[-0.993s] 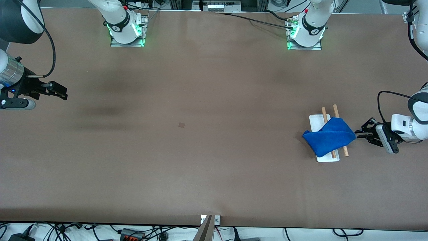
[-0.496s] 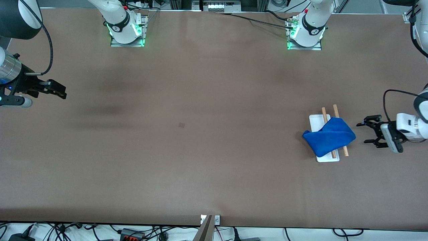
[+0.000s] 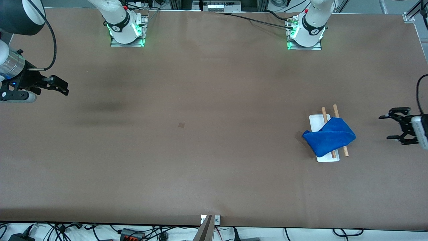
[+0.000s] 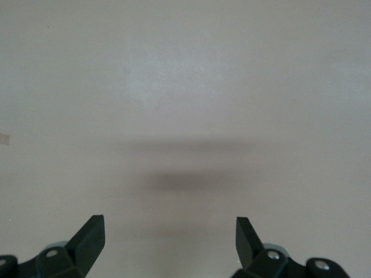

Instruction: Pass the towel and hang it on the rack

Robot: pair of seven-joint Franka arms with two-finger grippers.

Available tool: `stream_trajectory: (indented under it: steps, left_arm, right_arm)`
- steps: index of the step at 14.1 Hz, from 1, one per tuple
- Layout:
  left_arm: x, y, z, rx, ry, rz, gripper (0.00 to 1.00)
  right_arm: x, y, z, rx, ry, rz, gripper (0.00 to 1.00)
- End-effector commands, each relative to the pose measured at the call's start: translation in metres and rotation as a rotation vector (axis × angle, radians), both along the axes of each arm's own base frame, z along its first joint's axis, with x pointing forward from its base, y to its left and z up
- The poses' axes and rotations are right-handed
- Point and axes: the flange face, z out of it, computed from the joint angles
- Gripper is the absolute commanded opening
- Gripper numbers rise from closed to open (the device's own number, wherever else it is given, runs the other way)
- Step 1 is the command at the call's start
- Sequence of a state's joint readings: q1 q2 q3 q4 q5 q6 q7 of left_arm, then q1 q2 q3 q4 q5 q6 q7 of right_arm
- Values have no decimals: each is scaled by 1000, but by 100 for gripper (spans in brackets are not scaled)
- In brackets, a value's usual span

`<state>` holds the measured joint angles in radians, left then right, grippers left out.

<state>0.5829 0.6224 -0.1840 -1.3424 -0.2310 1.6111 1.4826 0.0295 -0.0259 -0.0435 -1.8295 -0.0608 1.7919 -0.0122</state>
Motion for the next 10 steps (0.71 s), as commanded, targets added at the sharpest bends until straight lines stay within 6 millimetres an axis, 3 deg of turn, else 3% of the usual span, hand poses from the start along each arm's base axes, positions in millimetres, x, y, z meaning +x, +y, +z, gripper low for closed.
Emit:
stream_trajectory:
  steps: [1, 2, 4, 9, 10]
  left_arm:
    - [-1, -9, 51, 66, 50, 27, 100]
    - [1, -16, 68, 101, 61, 44, 100]
    - [9, -47, 96, 178, 79, 87, 100]
    - [13, -142, 112, 215, 233, 109, 100]
    - [11, -159, 125, 233, 237, 107, 100]
  right_arm:
    - [-12, 0, 5, 15, -14, 15, 100]
    - [-10, 1, 6, 17, -17, 10, 100]
    - [-7, -2, 11, 17, -28, 3, 100]
    - [-5, -1, 11, 15, -26, 11, 100]
    - [-4, -1, 13, 15, -31, 11, 100]
